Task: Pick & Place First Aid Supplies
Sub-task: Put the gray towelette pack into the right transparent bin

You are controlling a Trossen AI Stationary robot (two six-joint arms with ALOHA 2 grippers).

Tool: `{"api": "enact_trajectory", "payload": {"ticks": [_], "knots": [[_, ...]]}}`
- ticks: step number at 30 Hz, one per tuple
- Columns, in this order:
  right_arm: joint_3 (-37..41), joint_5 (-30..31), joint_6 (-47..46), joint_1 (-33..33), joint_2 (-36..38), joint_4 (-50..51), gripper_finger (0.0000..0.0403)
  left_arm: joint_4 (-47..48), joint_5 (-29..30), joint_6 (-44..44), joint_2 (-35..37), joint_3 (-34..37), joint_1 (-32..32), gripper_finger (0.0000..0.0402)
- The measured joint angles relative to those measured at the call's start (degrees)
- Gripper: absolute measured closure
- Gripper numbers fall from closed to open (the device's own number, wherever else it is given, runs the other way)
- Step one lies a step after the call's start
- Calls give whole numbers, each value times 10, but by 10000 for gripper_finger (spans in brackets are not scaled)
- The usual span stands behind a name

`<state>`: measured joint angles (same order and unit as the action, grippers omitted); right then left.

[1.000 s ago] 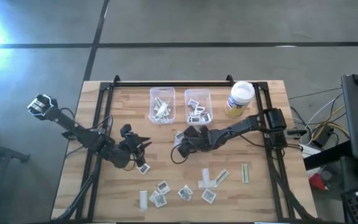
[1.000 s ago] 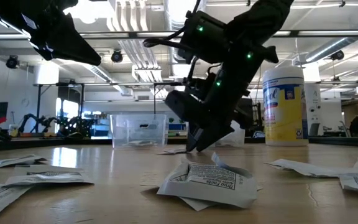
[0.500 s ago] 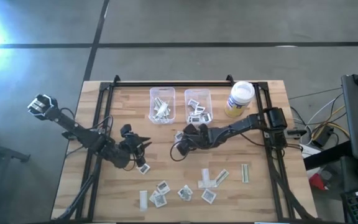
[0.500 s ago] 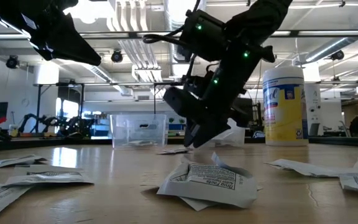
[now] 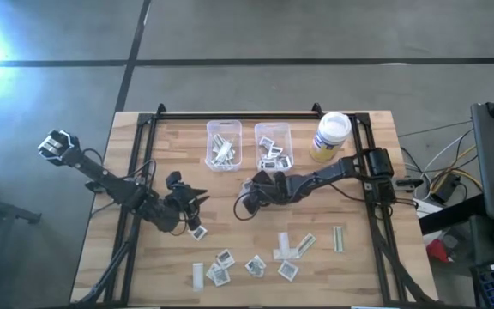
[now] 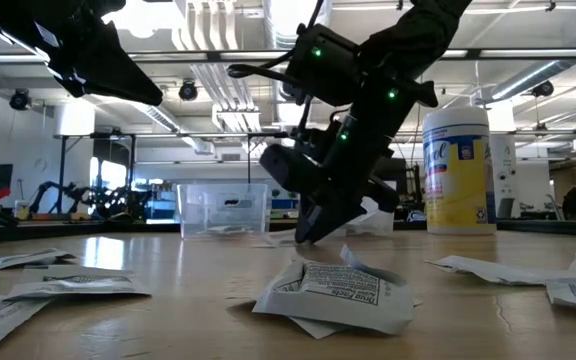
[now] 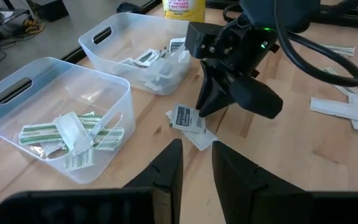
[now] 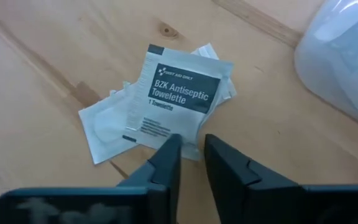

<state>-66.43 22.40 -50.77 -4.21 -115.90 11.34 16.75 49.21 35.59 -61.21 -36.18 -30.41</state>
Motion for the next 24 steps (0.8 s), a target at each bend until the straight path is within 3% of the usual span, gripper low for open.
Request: {"api": "enact_trajectory", "payload": {"ticks": [7,24], "knots": [[1,-3,11,1,5,9,391,0,0,0,0,0,0,321],[2,12,60,-50,126,69,394,2,0,0,0,0,0,321]]}}
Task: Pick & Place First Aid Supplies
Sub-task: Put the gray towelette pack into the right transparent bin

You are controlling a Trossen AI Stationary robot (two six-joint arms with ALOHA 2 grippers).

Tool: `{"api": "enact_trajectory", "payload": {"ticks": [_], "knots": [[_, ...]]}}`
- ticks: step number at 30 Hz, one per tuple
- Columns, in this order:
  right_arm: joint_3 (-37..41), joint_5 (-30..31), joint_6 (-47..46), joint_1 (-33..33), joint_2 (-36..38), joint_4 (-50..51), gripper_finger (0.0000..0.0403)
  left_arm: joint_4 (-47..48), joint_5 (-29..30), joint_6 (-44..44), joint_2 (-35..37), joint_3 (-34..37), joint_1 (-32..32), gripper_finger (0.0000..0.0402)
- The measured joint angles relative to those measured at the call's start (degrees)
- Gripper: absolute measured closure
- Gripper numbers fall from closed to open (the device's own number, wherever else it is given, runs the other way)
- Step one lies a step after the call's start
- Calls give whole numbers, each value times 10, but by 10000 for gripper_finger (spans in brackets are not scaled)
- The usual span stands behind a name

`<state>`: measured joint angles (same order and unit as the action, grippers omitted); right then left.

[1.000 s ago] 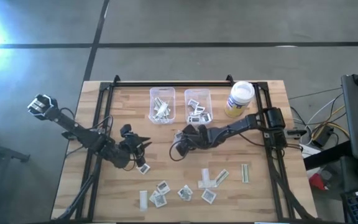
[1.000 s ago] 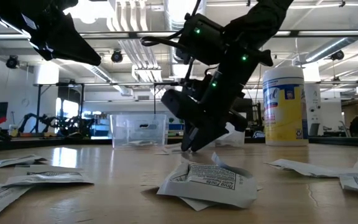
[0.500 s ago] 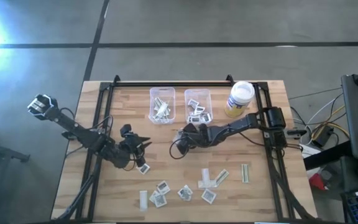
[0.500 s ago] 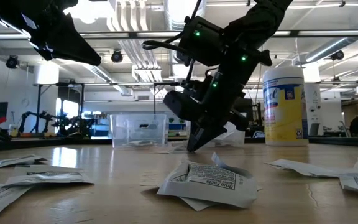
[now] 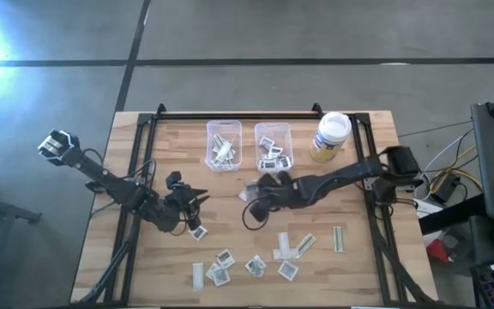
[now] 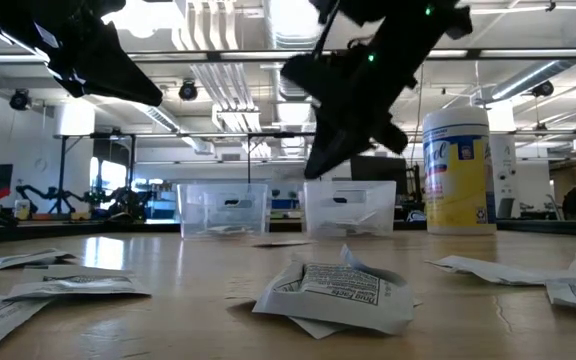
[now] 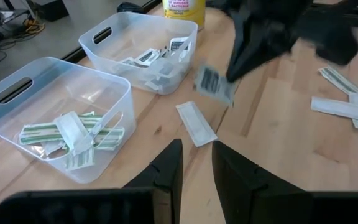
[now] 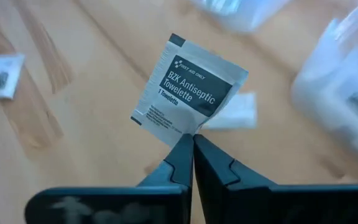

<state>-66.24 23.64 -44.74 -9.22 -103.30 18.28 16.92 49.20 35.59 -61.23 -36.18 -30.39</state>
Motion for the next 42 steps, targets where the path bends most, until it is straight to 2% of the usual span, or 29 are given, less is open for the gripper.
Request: {"api": "enact_trajectory", "payload": {"ticks": [8,15,19,24,30,42], "knots": [[0,96,49,6,94,49,394,1,0,1,0,0,0,321],[0,157,53,52,149,121,394,1,0,2,0,0,0,321],[0,146,54,93,148,134,394,1,0,2,0,0,0,321],[0,60,55,150,118,135,394,1,0,2,0,0,0,321],[0,-14,50,189,72,154,394,1,0,2,0,0,0,321],[0,-27,60,194,53,158,394,3,0,2,0,0,0,321]]}}
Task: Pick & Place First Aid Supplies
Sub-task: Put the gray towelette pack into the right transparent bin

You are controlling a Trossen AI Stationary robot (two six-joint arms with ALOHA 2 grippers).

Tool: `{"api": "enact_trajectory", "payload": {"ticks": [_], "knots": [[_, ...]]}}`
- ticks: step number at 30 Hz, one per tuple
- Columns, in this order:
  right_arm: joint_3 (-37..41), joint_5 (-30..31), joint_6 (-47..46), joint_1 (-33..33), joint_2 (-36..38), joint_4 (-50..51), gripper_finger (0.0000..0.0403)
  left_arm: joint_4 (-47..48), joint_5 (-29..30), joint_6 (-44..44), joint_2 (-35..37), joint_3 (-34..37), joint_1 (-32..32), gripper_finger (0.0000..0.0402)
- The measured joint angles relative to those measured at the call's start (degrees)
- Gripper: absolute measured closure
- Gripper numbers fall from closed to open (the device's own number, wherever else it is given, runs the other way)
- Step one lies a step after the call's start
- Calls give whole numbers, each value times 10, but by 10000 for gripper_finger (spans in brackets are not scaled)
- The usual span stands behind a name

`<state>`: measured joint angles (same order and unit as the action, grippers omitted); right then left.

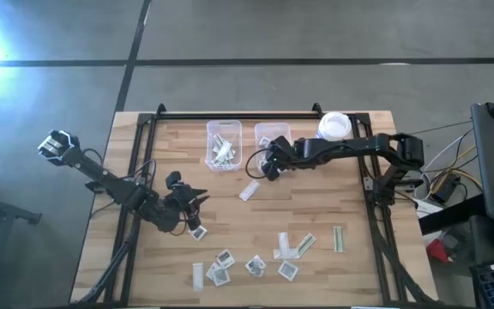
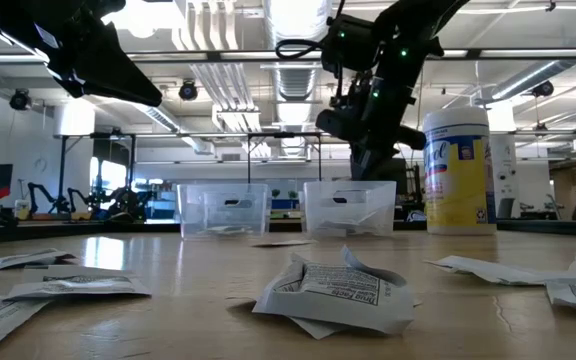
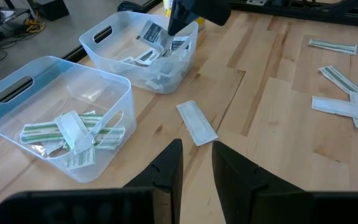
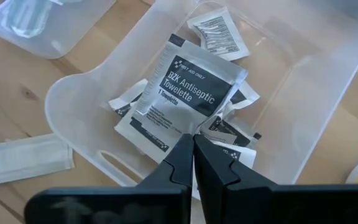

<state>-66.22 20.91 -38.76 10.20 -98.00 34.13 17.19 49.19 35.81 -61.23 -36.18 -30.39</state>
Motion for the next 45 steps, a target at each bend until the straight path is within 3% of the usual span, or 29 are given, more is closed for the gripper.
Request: {"api": "enact_trajectory", "payload": {"ticks": [5,17,28,31,36,45], "knots": [[0,0,0,0,0,0,378,0,0,0,0,0,0,321],[0,-3,0,3,16,3,298,0,-2,5,-11,0,0,318],[0,-4,0,-38,122,44,279,0,-10,41,-44,-1,0,224],[0,-4,0,-75,147,49,278,-1,-51,76,-40,-6,0,210],[0,-4,-13,-153,171,46,284,-1,-177,108,-33,-5,0,207],[0,1,-54,-275,157,44,300,17,-317,192,-31,-3,1,209]]}}
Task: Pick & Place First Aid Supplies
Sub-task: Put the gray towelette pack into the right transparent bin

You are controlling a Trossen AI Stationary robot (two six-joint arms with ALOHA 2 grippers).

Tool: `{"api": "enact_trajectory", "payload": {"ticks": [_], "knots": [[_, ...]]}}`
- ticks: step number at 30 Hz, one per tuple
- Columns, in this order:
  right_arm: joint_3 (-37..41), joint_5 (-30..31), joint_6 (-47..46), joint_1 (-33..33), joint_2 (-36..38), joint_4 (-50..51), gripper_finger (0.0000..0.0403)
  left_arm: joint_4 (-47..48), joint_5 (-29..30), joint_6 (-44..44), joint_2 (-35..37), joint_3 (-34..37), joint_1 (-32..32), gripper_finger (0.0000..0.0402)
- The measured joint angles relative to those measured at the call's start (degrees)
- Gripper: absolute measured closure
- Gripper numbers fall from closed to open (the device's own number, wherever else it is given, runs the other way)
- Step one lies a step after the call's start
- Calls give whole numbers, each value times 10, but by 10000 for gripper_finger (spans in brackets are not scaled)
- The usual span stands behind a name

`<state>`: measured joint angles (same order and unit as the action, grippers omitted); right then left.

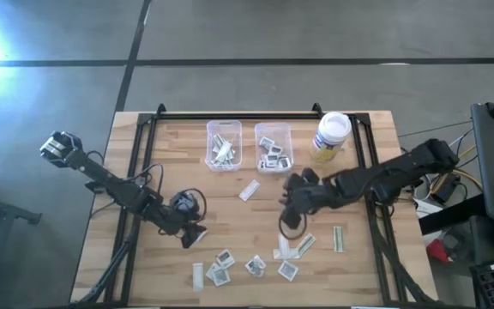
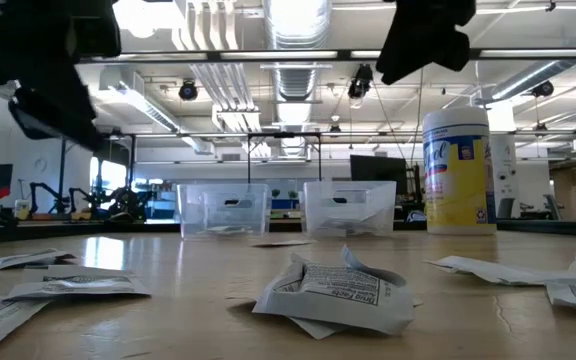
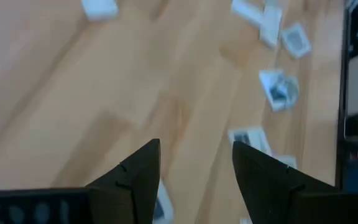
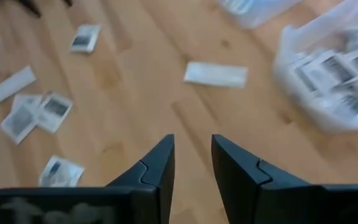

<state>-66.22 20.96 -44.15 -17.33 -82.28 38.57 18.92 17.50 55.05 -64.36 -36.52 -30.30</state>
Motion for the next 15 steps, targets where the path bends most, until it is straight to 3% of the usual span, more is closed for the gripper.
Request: {"api": "enact_trajectory", "payload": {"ticks": [7,15], "knots": [[0,0,-24,-47,-26,-8,310,102,-27,111,0,2,7,209],[0,1,-24,-53,-50,-22,320,136,-65,137,0,3,43,209]]}}
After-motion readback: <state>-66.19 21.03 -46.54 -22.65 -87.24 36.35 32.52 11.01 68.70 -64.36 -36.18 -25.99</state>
